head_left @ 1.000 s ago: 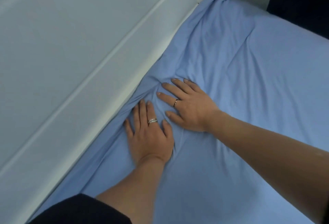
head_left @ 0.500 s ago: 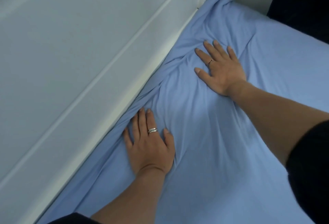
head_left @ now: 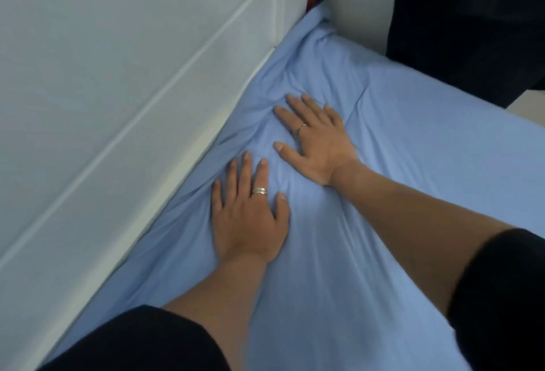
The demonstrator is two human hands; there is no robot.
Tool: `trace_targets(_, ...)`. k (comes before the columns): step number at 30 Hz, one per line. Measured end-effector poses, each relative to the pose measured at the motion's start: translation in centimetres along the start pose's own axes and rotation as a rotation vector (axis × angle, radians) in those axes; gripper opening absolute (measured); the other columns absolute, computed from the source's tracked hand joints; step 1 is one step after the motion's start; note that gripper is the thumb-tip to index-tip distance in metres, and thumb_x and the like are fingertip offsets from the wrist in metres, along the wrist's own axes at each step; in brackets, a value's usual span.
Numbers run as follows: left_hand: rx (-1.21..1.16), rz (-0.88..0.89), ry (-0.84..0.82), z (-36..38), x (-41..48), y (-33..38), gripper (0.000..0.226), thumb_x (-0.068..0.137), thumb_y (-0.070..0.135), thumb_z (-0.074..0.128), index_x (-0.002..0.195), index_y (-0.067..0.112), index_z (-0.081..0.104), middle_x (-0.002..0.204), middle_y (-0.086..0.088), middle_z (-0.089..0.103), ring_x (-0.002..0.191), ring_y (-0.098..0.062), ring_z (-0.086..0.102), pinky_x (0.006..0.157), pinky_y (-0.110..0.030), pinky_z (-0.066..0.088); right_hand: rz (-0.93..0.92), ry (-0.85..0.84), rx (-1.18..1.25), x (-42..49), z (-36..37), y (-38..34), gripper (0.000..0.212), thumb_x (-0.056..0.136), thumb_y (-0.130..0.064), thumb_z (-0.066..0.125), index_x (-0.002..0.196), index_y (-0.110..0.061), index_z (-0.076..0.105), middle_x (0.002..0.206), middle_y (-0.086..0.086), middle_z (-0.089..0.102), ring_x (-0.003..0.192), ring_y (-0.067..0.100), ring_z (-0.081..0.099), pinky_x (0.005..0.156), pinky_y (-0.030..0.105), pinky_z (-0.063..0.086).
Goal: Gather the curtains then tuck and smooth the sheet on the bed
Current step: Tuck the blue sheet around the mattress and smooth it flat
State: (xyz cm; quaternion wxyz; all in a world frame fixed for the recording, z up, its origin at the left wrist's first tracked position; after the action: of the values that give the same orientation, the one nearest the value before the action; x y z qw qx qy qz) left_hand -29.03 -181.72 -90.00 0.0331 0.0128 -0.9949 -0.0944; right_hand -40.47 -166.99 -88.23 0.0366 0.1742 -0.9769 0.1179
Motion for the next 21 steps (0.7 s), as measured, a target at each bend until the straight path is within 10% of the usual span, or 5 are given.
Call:
trace_targets(3, 0.018, 0.01, 0.004, 0.0, 0.3, 0.4, 0.067, 0.093, 0.051, 0.039, 0.154, 0.026, 0.034, 0.166, -0.001, 0.023, 0.153, -0.023, 0.02, 0.122, -0.049, 0.014, 0.127, 0.243, 0.218, 1.8, -2.7, 3.3, 0.063, 0.096, -0.056, 0.041, 0.151, -0.023, 0.045, 0.162, 0.003, 0.033, 0.15, 0.024, 0.029, 0.12, 0.046, 0.026)
trace_targets(11, 0.043, 0.015, -0.059, 0.2, 0.1, 0.3, 0.068, 0.093, 0.052, 0.035, 0.156, 0.026, 0.031, 0.168, 0.0, 0.018, 0.154, -0.022, 0.018, 0.123, -0.048, 0.012, 0.249, -0.215, -0.184, 10.3, -1.4, 11.1, 0.073, 0.091, -0.074, 0.004, 0.157, -0.044, -0.003, 0.168, -0.01, -0.005, 0.155, 0.025, -0.008, 0.122, 0.055, -0.001)
trace_targets(18, 0.039, 0.018, -0.073, 0.3, 0.1, 0.1, 0.069, 0.093, 0.052, 0.036, 0.156, 0.026, 0.03, 0.168, 0.001, 0.016, 0.154, -0.022, 0.018, 0.123, -0.049, 0.015, 0.739, -0.173, -0.066, 11.7, -4.6, 17.6, 0.075, 0.097, -0.064, 0.016, 0.143, -0.015, 0.047, 0.148, 0.017, 0.048, 0.136, 0.037, 0.044, 0.114, 0.055, 0.031)
trace_targets(21, 0.038, 0.026, -0.063, 0.3, 0.1, 0.1, 0.069, 0.092, 0.051, 0.037, 0.155, 0.025, 0.033, 0.167, 0.0, 0.02, 0.153, -0.024, 0.021, 0.123, -0.05, 0.016, 0.561, -0.05, -0.136, 11.5, -6.1, 14.1, 0.085, 0.089, -0.076, 0.017, 0.143, -0.018, 0.046, 0.147, 0.016, 0.045, 0.136, 0.039, 0.041, 0.111, 0.058, 0.032)
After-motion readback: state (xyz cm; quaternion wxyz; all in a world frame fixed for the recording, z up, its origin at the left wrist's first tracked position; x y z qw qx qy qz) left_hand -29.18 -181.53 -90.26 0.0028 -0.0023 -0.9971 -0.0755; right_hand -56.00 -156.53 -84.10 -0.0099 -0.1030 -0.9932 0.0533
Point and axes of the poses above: each hand's wrist, its own x-axis towards the middle knuckle, its own z-axis out of the palm, y = z × x, the point moved 7 cm from there along x, towards the middle knuckle
